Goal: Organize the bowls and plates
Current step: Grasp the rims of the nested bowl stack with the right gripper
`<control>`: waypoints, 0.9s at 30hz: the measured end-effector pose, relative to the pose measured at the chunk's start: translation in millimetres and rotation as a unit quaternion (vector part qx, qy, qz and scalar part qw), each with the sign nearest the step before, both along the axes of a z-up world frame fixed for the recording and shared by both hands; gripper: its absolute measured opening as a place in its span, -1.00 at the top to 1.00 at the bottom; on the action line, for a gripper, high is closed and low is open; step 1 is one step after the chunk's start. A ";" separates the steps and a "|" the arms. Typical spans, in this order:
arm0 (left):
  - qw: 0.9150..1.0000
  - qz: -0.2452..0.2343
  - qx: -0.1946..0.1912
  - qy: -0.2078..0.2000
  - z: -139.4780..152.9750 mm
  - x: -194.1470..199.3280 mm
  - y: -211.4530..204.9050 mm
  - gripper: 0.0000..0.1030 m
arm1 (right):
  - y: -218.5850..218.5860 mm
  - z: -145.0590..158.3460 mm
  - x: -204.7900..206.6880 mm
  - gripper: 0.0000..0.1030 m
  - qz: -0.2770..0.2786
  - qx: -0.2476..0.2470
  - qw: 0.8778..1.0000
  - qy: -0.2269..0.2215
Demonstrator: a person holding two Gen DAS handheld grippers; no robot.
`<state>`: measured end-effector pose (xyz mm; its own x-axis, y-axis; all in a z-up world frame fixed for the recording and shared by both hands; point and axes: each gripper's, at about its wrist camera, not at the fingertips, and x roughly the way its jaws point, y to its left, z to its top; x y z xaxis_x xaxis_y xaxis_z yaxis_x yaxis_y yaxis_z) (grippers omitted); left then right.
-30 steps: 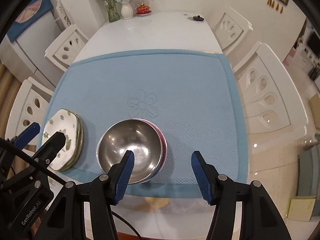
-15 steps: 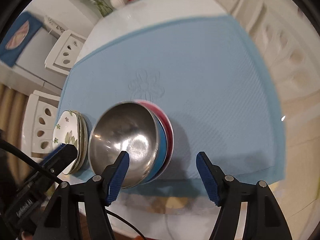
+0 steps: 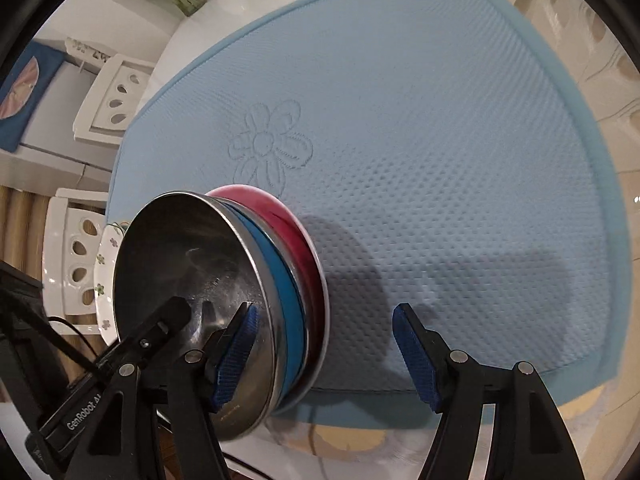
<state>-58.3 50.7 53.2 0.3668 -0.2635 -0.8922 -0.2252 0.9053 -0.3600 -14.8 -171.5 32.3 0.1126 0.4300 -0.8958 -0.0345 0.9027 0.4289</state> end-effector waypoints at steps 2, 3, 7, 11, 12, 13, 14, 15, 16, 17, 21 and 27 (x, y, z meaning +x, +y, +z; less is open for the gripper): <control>1.000 0.004 -0.006 -0.002 -3.9 0.7 4.5 -0.24 | 1.4 -4.8 1.2 -0.31 0.001 0.016 1.000 0.000; 1.000 0.004 -0.011 -0.003 -7.2 2.3 5.8 -0.24 | 1.5 -7.1 1.5 -0.31 0.004 0.036 0.999 -0.001; 0.999 0.001 -0.044 -0.006 -15.8 6.1 9.6 -0.24 | 3.6 -21.8 4.1 -0.31 0.010 0.079 0.997 0.005; 0.998 -0.006 -0.062 -0.019 -17.1 5.1 9.8 -0.03 | 5.1 -30.5 5.1 -0.31 0.010 0.110 0.994 0.010; 0.997 -0.009 -0.077 -0.029 -17.2 4.2 8.8 0.21 | 5.5 -33.7 6.0 -0.31 0.010 0.122 0.992 0.013; 0.996 -0.011 -0.082 -0.034 -17.3 4.7 6.3 0.21 | 5.9 -36.8 7.8 -0.31 0.006 0.136 0.991 0.017; 0.996 -0.015 -0.074 -0.038 -16.3 5.0 3.6 0.21 | 7.4 -39.2 9.7 -0.31 0.001 0.145 0.989 0.020; 0.997 -0.019 -0.070 -0.041 -15.6 5.7 2.0 0.21 | 7.3 -41.4 10.5 -0.29 -0.004 0.154 0.988 0.023; 0.997 -0.022 -0.066 -0.043 -14.7 6.3 1.4 0.22 | 6.7 -42.8 11.1 -0.25 -0.010 0.166 0.986 0.023; 0.997 -0.024 -0.065 -0.045 -14.4 7.4 0.4 0.22 | 3.1 -42.6 9.4 -0.25 -0.013 0.167 0.986 0.022; 0.997 -0.022 -0.055 -0.054 -12.7 4.7 -0.6 0.22 | 2.0 -37.6 4.6 -0.20 0.002 0.161 0.987 -0.001; 0.997 -0.027 -0.039 -0.056 -12.0 8.5 -6.3 0.20 | -8.3 -36.2 6.3 -0.17 0.024 0.161 0.987 -0.007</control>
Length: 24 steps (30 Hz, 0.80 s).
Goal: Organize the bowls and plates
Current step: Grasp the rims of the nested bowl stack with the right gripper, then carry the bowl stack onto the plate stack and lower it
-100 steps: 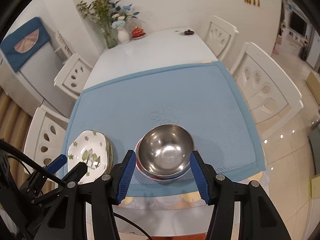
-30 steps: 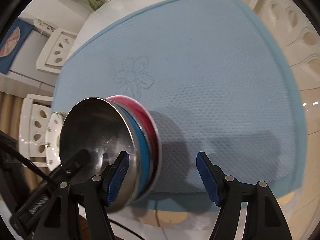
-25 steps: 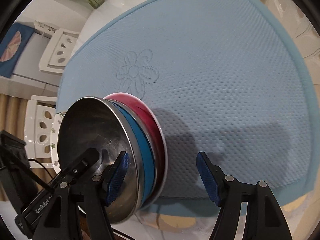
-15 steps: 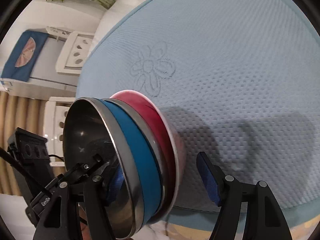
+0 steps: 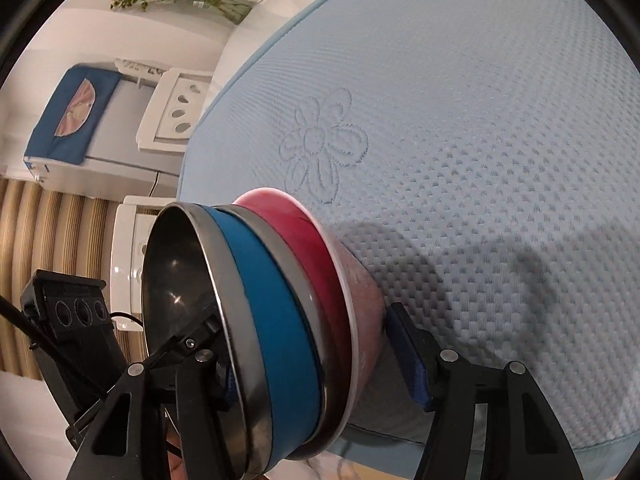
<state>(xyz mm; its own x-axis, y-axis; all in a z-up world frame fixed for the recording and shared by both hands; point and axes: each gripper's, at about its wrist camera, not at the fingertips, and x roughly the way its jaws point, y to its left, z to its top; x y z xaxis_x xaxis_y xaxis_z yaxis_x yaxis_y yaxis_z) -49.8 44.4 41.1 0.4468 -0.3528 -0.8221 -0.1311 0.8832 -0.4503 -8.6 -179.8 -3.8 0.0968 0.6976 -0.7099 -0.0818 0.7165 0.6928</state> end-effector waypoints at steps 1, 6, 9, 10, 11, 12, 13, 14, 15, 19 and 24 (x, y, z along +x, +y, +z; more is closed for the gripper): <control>1.000 -0.001 -0.002 0.003 -0.2 0.9 0.6 0.20 | 1.3 1.2 1.8 -0.18 0.002 -0.007 1.000 -0.003; 1.000 0.001 0.003 0.004 0.1 3.1 -0.9 0.18 | 3.4 5.1 8.9 -0.20 0.007 -0.020 1.000 -0.008; 1.000 0.002 0.012 0.004 0.5 4.4 -5.2 0.15 | 3.7 7.4 7.5 -0.07 0.007 -0.014 1.000 -0.012; 1.000 0.002 0.015 0.004 0.9 4.9 -6.9 0.15 | 4.9 9.3 6.8 -0.07 0.008 -0.018 1.000 -0.016; 1.000 0.001 0.018 0.004 1.0 5.4 -8.0 0.15 | 7.3 11.5 6.2 -0.07 0.015 -0.026 0.999 -0.024; 1.000 0.001 0.019 0.005 1.1 5.4 -7.9 0.14 | 11.0 13.4 5.9 -0.07 0.022 -0.033 0.999 -0.031; 1.000 0.003 0.019 0.005 1.2 5.2 -7.9 0.14 | 12.6 15.2 5.7 -0.06 0.029 -0.039 0.998 -0.038; 1.000 0.010 0.018 0.005 1.3 5.3 -8.2 0.15 | 13.3 15.3 6.2 -0.06 0.031 -0.040 0.998 -0.039; 1.000 0.017 0.018 0.004 1.6 4.2 -8.5 0.17 | 13.0 15.1 6.8 -0.06 0.030 -0.040 0.998 -0.038; 0.998 0.052 0.036 -0.007 7.0 -4.3 -17.9 0.26 | 12.5 18.0 5.3 -0.03 0.016 -0.044 0.998 -0.048; 0.997 0.066 0.035 -0.007 12.9 -7.0 -21.8 0.28 | 11.3 27.9 3.4 -0.02 0.007 -0.061 0.996 -0.064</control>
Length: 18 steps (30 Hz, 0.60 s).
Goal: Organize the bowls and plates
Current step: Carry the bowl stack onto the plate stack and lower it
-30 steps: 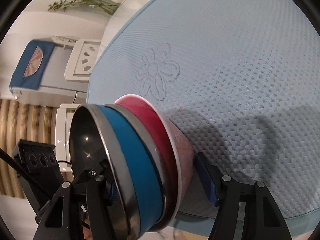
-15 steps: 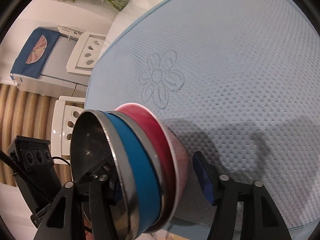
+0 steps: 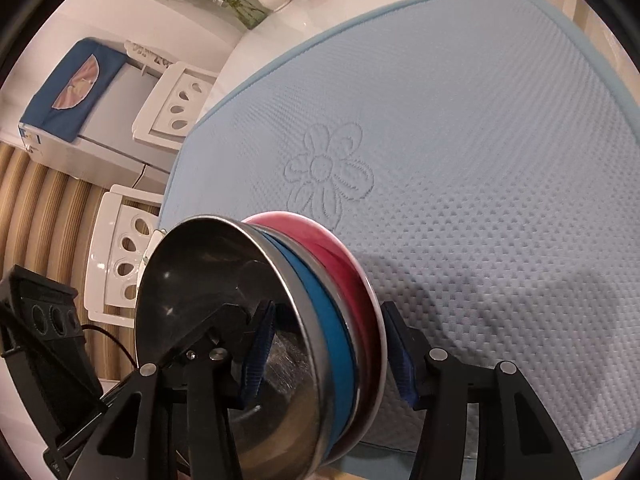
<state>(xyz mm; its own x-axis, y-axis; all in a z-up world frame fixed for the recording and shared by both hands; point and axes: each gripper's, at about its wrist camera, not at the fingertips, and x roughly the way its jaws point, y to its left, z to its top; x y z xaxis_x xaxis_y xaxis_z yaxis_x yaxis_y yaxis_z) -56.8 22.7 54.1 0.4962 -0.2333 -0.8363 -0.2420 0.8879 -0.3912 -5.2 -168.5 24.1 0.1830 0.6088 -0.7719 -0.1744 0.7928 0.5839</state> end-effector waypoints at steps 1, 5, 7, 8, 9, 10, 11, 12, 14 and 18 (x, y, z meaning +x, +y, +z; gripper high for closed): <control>1.000 0.005 -0.003 0.002 0.2 -0.4 0.5 0.28 | -0.7 1.3 0.4 -0.02 -0.004 -0.003 1.000 -0.001; 0.999 0.037 -0.014 0.001 2.7 -2.7 3.5 0.28 | -2.9 3.9 2.7 -0.02 -0.020 -0.006 1.000 0.006; 0.998 0.050 -0.024 0.005 2.1 -2.4 7.7 0.28 | -2.7 2.6 4.6 -0.02 -0.022 -0.009 1.000 0.012; 0.998 0.055 -0.026 0.005 2.7 -2.8 9.5 0.28 | -0.9 2.2 5.6 -0.02 -0.023 -0.010 1.000 0.015; 0.998 0.060 -0.028 0.004 4.4 -3.2 11.7 0.28 | 1.0 2.4 6.4 -0.02 -0.023 -0.011 1.000 0.017; 0.998 0.063 -0.028 0.001 7.3 -3.7 13.8 0.28 | 2.9 3.8 7.1 -0.02 -0.025 -0.010 0.999 0.020; 0.997 0.065 -0.028 -0.002 10.2 -4.4 14.7 0.28 | 4.8 5.8 7.0 -0.02 -0.027 -0.010 0.999 0.020; 0.997 0.067 -0.029 -0.006 14.6 -4.7 17.4 0.28 | 7.3 9.3 7.3 -0.02 -0.029 -0.010 0.999 0.018; 0.997 0.067 -0.031 -0.010 20.4 -3.5 20.5 0.28 | 10.3 16.5 7.2 -0.02 -0.034 -0.010 0.999 0.014; 0.996 0.074 -0.047 0.001 37.4 -3.4 36.6 0.28 | 25.3 39.9 7.0 -0.02 -0.051 -0.026 0.998 0.002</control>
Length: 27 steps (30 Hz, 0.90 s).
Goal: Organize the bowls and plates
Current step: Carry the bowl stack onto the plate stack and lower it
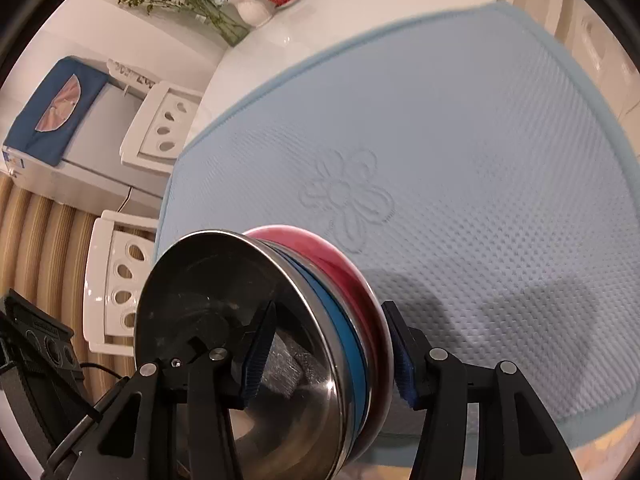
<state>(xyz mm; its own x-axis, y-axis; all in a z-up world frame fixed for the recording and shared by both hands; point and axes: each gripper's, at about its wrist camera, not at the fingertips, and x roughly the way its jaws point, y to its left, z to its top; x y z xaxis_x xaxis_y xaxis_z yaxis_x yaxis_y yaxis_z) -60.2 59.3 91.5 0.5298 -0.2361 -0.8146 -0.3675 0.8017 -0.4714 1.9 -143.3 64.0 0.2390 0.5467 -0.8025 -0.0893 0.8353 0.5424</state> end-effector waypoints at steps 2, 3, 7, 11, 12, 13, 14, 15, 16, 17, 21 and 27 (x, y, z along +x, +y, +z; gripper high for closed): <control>1.000 0.001 0.003 -0.005 12.1 -3.4 10.6 0.28 | 11.0 15.2 -0.6 -0.02 -0.003 -0.005 1.000 -0.012; 1.000 0.003 0.002 -0.007 16.6 -5.6 16.7 0.28 | 16.2 21.1 -0.9 -0.02 -0.002 -0.006 1.000 -0.016; 1.000 0.022 -0.003 -0.011 33.1 -14.1 48.6 0.28 | 56.0 45.8 -4.1 -0.02 0.008 -0.008 0.999 -0.031; 0.999 0.037 -0.001 -0.010 45.0 -23.4 85.9 0.28 | 95.2 56.6 -9.5 -0.02 0.018 -0.005 0.999 -0.032; 0.999 0.042 0.000 -0.011 47.4 -27.1 97.2 0.28 | 107.3 58.5 -10.9 -0.02 0.023 -0.004 0.999 -0.031; 0.999 0.045 0.000 -0.011 48.0 -30.5 104.9 0.28 | 119.4 59.9 -12.2 -0.02 0.028 -0.003 0.999 -0.031; 0.999 0.049 -0.001 -0.009 48.4 -34.5 114.9 0.28 | 127.7 60.7 -13.8 -0.02 0.032 -0.003 0.999 -0.032; 0.999 0.053 -0.003 -0.004 48.1 -37.9 125.9 0.28 | 140.5 61.3 -15.8 -0.02 0.037 -0.004 0.999 -0.032; 0.998 0.057 -0.004 0.000 47.3 -41.3 136.7 0.28 | 151.4 61.1 -16.2 -0.02 0.042 -0.005 0.999 -0.029; 0.998 0.060 -0.004 0.003 46.3 -44.8 145.9 0.28 | 161.0 60.2 -16.0 -0.02 0.047 -0.006 0.999 -0.026; 0.998 0.065 -0.006 0.018 38.2 -49.4 174.7 0.28 | 201.8 52.3 -16.2 -0.02 0.064 -0.011 0.998 -0.010; 0.998 0.056 -0.010 0.034 22.9 -50.9 203.5 0.28 | 234.1 36.4 -15.1 -0.02 0.068 -0.019 0.997 0.016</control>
<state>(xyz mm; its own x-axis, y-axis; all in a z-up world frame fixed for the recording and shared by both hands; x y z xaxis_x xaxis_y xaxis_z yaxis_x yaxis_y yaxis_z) -111.1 262.7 114.4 0.4984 -0.1939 -0.8450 -0.4862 0.7445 -0.4576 -13.2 90.9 100.4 0.1386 0.5418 -0.8290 -0.1864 0.8364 0.5154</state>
